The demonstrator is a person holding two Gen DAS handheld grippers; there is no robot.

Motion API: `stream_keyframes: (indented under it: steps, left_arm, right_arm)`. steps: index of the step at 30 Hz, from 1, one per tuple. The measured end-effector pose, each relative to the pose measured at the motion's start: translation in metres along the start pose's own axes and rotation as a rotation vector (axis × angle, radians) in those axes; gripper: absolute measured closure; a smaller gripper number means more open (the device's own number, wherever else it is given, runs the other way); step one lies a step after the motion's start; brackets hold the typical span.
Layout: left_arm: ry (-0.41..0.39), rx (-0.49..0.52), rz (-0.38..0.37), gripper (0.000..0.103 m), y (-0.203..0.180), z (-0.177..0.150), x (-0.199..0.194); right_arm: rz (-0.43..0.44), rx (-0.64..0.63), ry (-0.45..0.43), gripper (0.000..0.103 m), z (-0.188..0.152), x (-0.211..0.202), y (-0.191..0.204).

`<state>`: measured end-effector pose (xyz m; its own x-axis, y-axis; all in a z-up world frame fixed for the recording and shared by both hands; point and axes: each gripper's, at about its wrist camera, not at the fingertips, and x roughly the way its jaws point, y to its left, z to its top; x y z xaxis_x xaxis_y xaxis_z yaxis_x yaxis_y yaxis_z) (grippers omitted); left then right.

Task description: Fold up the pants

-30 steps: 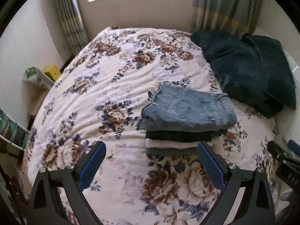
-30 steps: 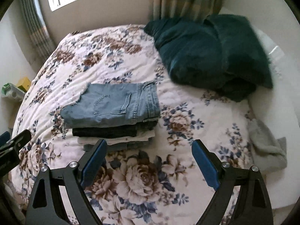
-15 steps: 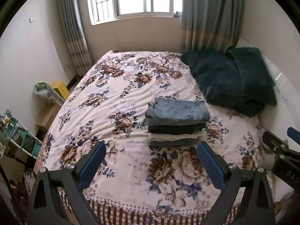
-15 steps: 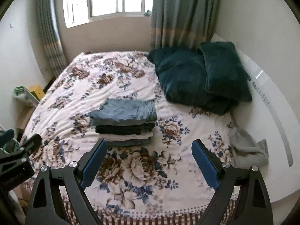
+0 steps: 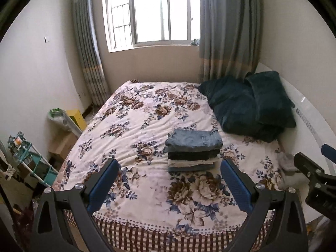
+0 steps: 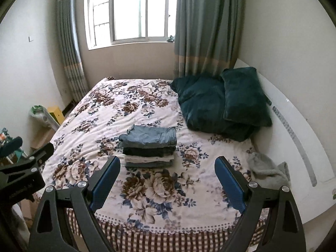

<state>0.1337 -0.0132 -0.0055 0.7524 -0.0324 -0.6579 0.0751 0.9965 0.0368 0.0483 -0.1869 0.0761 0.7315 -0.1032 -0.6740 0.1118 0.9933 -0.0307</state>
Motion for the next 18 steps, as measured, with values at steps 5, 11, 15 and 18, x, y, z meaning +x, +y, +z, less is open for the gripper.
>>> stream_keyframes:
  steps: [5, 11, 15, 18]
  left_arm:
    - [-0.018, -0.022, -0.010, 0.004, 0.004, -0.003, -0.022]
    - [-0.020, -0.021, 0.010, 0.004, 0.003, -0.007, -0.025]
    - [-0.013, -0.023, 0.001, 0.000, 0.001, -0.008, -0.020]
    - [-0.005, -0.024, 0.009, 0.000, -0.001, -0.008, -0.013]
  right_arm:
    - [0.026, 0.007, -0.014, 0.009, -0.003, -0.029, -0.004]
    - [0.049, -0.009, -0.021, 0.007, -0.003, -0.040, -0.001]
    - [0.064, 0.002, -0.021, 0.007, 0.002, -0.031, -0.001]
    - [0.055, 0.003, -0.026, 0.007, 0.007, -0.022, -0.003]
